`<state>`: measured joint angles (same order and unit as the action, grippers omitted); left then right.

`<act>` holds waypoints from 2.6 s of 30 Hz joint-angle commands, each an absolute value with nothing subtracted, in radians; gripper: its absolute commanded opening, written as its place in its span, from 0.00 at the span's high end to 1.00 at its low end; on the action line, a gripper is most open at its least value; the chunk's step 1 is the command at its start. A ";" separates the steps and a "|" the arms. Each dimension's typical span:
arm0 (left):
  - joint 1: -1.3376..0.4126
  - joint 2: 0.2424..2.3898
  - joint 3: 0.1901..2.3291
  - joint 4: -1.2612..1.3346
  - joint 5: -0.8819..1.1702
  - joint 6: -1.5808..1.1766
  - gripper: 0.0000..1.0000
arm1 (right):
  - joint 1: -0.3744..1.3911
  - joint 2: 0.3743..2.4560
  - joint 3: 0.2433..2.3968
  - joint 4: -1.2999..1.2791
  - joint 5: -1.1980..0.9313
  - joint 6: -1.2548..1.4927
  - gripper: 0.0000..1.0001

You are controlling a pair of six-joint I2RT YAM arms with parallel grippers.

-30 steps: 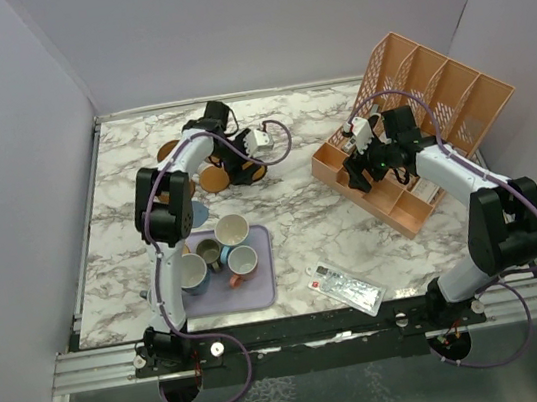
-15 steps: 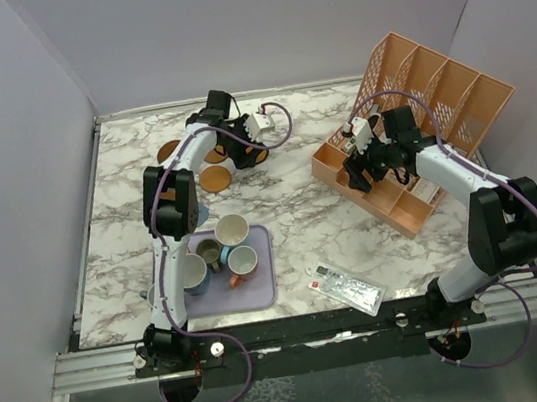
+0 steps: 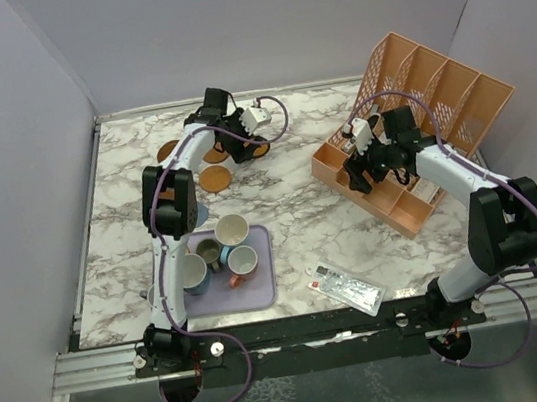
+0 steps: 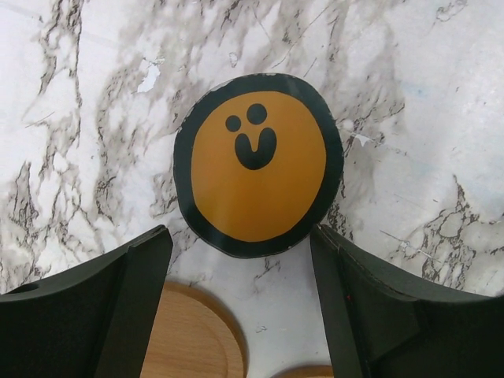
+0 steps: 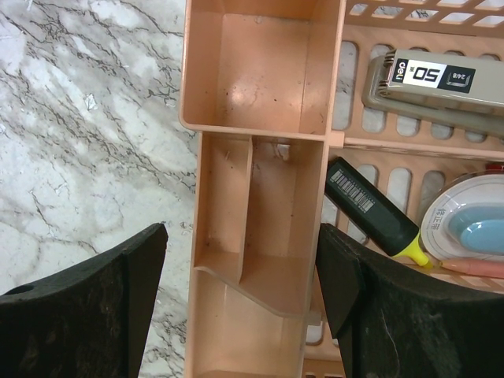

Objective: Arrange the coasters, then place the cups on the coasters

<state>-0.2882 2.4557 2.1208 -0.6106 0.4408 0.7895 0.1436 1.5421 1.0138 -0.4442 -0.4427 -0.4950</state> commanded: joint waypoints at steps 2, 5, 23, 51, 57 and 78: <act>-0.279 2.476 2.118 -0.609 0.427 0.771 0.23 | 0.140 1.539 1.046 -0.446 -0.466 -0.503 0.25; -0.279 2.452 2.109 -0.608 0.466 0.760 0.20 | 0.140 1.541 1.046 -0.446 -0.467 -0.502 0.25; -0.198 1.996 1.627 -0.610 0.516 0.832 0.10 | 0.141 1.531 1.051 -0.451 -0.477 -0.500 0.25; -0.002 1.814 1.264 -0.842 0.297 0.767 0.15 | 0.141 1.542 1.058 -0.457 -0.486 -0.497 0.25; -0.002 1.873 1.293 -0.810 0.312 0.772 0.14 | 0.141 1.539 1.056 -0.457 -0.485 -0.497 0.25; -0.122 1.904 1.259 -0.794 0.412 0.866 0.21 | 0.141 1.547 1.057 -0.460 -0.487 -0.497 0.25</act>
